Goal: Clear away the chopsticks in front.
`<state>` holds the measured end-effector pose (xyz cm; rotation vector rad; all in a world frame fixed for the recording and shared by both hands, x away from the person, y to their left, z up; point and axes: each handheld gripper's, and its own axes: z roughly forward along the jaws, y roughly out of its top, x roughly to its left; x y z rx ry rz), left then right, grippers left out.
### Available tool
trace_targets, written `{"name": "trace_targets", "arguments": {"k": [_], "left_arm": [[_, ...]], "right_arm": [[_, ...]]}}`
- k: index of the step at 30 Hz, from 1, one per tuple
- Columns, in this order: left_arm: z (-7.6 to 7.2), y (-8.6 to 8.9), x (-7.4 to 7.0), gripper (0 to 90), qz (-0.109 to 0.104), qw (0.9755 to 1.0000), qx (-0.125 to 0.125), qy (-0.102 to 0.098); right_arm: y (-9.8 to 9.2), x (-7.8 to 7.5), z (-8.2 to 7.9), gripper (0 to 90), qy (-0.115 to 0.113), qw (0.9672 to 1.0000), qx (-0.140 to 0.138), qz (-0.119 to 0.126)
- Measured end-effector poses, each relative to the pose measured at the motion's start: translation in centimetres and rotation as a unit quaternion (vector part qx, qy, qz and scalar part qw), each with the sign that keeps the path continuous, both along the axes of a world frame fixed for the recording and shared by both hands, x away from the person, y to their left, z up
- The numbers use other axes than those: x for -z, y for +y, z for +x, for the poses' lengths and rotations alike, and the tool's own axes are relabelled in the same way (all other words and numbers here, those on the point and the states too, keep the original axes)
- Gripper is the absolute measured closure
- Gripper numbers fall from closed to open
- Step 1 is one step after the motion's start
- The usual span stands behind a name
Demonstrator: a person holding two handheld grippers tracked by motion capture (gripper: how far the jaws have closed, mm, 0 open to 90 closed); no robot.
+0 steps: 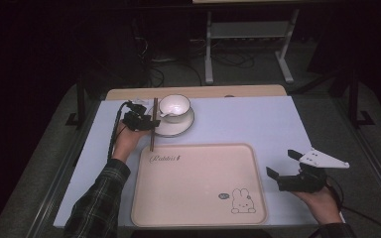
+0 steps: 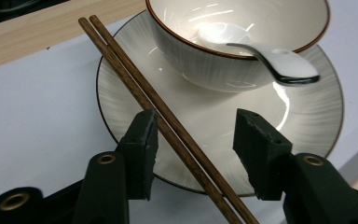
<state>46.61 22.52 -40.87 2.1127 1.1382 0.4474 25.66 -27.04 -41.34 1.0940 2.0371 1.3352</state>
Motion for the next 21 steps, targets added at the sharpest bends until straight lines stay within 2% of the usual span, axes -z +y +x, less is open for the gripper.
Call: {"name": "trace_targets", "arguments": {"k": [1,3,9,15,21], "left_arm": [[0.1,-0.1,0.1,51.6,0.006,0.9999,-0.007,0.004],[0.3,-0.2,0.2,53.4,0.004,0.9999,-0.009,0.008],[0.7,-0.3,1.0,57.8,0.017,0.9994,-0.023,0.022],[1.1,-0.1,1.3,60.8,0.013,0.9991,-0.033,0.025],[1.8,-0.2,1.0,62.5,0.017,0.9989,-0.035,0.025]], "right_arm": [[0.0,0.0,0.0,1.8,0.000,1.0000,0.001,0.002],[-0.1,0.0,-0.1,1.8,-0.001,1.0000,0.001,0.002],[-0.2,-0.1,-0.3,1.8,-0.002,1.0000,0.001,0.003],[-0.3,-0.1,-0.4,1.9,-0.003,1.0000,0.002,0.004],[-0.4,-0.1,-0.4,2.0,-0.003,1.0000,0.002,0.006]]}}
